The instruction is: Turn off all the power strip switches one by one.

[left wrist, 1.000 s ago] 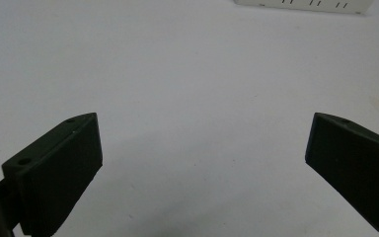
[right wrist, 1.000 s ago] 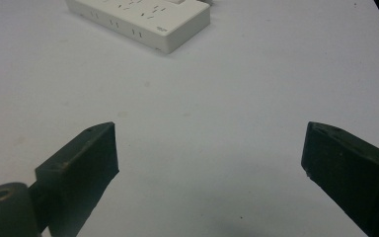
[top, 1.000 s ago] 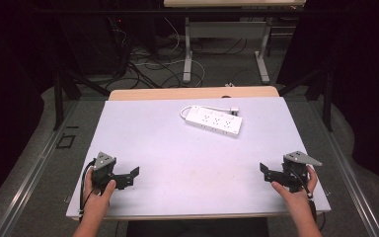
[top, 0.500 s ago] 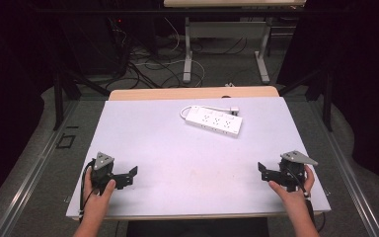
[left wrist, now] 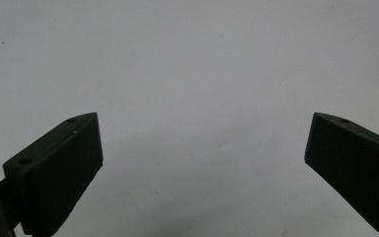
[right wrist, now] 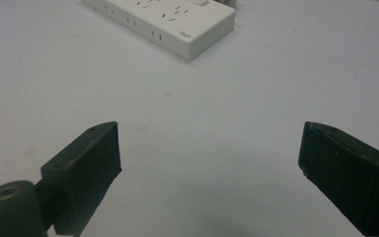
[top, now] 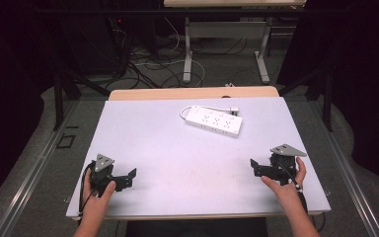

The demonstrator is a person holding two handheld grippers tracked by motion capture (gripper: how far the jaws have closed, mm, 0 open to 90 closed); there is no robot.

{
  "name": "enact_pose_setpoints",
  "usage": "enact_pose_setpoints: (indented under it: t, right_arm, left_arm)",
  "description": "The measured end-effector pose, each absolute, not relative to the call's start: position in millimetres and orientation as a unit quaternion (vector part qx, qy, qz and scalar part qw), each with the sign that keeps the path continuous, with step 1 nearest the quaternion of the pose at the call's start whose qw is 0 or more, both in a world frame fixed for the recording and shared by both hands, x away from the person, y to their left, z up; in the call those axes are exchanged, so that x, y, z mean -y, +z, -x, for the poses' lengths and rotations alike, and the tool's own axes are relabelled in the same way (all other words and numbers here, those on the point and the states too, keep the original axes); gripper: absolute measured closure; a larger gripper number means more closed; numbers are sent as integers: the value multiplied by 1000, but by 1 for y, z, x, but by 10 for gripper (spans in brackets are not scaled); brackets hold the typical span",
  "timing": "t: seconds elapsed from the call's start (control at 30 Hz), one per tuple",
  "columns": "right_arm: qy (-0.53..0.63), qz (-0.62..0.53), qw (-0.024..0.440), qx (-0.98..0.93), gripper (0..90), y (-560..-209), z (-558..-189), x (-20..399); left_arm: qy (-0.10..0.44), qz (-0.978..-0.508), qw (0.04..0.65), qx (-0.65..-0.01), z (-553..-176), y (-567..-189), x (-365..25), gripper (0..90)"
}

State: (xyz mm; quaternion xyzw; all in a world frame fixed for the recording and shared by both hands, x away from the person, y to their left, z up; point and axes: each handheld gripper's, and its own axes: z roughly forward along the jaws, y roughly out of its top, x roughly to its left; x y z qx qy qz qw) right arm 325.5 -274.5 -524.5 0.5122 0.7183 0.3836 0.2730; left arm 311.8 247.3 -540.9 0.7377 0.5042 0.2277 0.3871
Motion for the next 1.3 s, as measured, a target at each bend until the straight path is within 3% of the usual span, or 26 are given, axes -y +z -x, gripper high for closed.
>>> enact_pose_setpoints:
  t: [0.07,0.6,1.3]
  right_arm:
    - [382,-504,272,-725,145,-522,-328,271]
    - [369,-481,228,-762,164,-513,-353,246]
    - [337,-441,236,-798,169,-478,-384,212]
  left_arm:
    - [229,-739,386,-503,-312,-541,-247,11]
    - [219,-747,381,-499,-312,-542,-245,11]
    - [217,-745,384,-501,-313,-543,-245,11]
